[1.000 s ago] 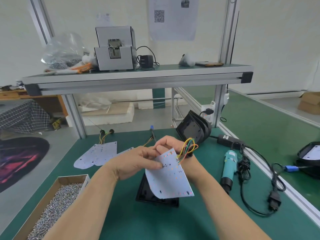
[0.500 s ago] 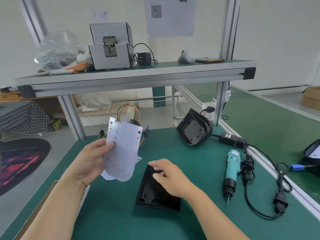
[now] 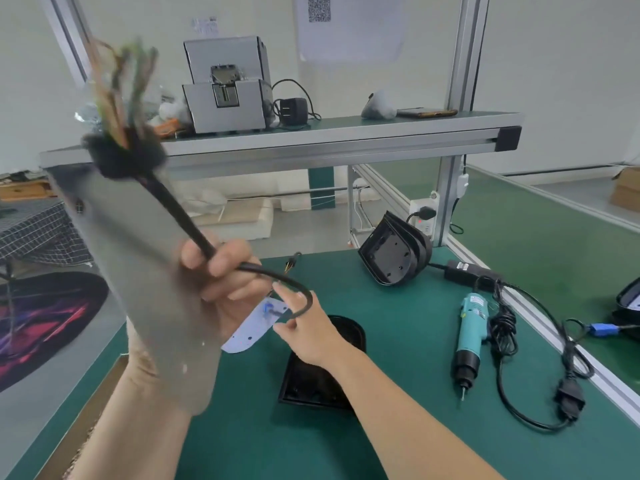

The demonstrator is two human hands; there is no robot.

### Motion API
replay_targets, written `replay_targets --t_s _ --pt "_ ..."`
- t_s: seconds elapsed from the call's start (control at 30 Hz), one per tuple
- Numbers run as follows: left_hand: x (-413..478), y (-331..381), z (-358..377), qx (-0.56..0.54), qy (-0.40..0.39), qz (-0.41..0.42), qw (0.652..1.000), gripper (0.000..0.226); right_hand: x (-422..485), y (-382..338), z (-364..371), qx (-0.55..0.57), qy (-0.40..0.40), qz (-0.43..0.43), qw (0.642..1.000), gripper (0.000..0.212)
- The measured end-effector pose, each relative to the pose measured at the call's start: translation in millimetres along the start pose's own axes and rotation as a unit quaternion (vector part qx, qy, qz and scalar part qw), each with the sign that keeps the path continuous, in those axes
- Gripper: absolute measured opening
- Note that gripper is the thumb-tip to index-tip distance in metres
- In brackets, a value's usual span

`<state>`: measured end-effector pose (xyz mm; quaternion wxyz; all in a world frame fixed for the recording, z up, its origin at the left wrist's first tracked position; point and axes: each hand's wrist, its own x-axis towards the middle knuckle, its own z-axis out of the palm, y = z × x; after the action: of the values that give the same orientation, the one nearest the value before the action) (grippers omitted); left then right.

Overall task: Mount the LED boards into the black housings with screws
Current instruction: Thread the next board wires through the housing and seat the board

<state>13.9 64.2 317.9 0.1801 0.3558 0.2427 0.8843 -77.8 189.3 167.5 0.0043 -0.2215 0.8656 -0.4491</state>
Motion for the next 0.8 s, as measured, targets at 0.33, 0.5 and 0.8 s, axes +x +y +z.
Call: replay_targets --t_s 0.33,0.5,0.8 --pt "-23 5 -30 0.009 0.329 0.076 0.941 0.020 -18 -10 -54 0.318 0.274 -0.012 0.908 0.011" --pt "-29 -38 -67 0.064 0.478 -0.019 0.876 0.014 -45 4 -70 0.217 0.290 0.011 0.932 0.016" --pt "-51 -60 -103 0.036 0.511 -0.109 0.852 0.023 -71 19 -59 0.164 0.232 0.068 0.956 0.018"
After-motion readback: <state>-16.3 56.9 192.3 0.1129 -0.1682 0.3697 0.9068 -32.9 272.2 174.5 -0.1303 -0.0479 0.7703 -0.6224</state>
